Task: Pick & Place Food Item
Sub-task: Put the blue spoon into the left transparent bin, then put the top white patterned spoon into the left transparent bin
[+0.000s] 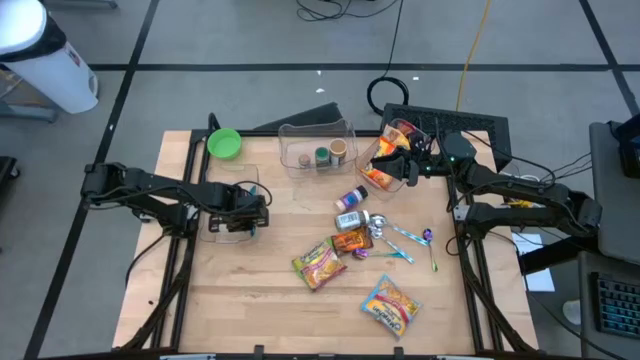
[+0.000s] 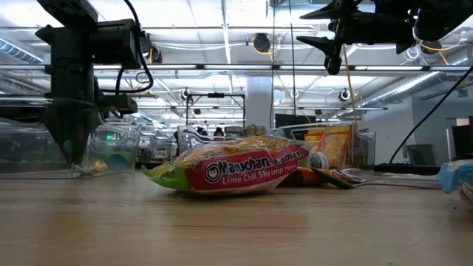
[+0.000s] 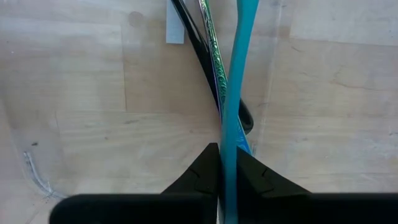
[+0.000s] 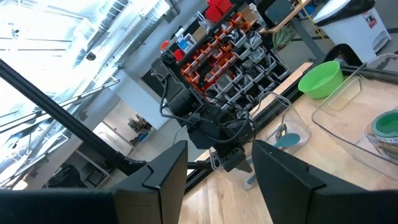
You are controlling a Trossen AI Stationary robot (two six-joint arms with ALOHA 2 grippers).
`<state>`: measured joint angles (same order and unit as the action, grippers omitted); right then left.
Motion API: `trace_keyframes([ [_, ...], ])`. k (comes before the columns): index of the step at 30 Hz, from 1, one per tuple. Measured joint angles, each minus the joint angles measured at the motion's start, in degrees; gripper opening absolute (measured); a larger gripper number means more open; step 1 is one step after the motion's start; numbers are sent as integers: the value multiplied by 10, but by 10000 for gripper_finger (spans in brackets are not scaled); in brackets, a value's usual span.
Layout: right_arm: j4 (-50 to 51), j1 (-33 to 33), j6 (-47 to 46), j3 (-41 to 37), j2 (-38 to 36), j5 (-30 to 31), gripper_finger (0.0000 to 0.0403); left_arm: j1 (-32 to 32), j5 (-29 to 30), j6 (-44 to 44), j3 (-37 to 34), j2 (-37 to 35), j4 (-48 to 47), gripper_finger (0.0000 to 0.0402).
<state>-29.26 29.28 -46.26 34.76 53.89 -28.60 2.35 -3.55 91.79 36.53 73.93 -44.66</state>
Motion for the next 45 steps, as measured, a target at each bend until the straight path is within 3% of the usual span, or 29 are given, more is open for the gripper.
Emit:
trace_keyframes([
  [16, 5, 0, 0, 0, 0, 0, 171, 0, -6, -1, 0, 0, -1, 145],
  [23, 5, 0, 0, 0, 0, 0, 171, 0, -25, -6, 0, -9, -1, 177],
  [33, 5, 0, 2, 0, 0, 0, 171, 35, -26, -38, 2, -83, -2, 166],
  [45, 4, 0, -10, 0, 0, 0, 171, 101, -64, -67, 2, -239, -18, 124],
])
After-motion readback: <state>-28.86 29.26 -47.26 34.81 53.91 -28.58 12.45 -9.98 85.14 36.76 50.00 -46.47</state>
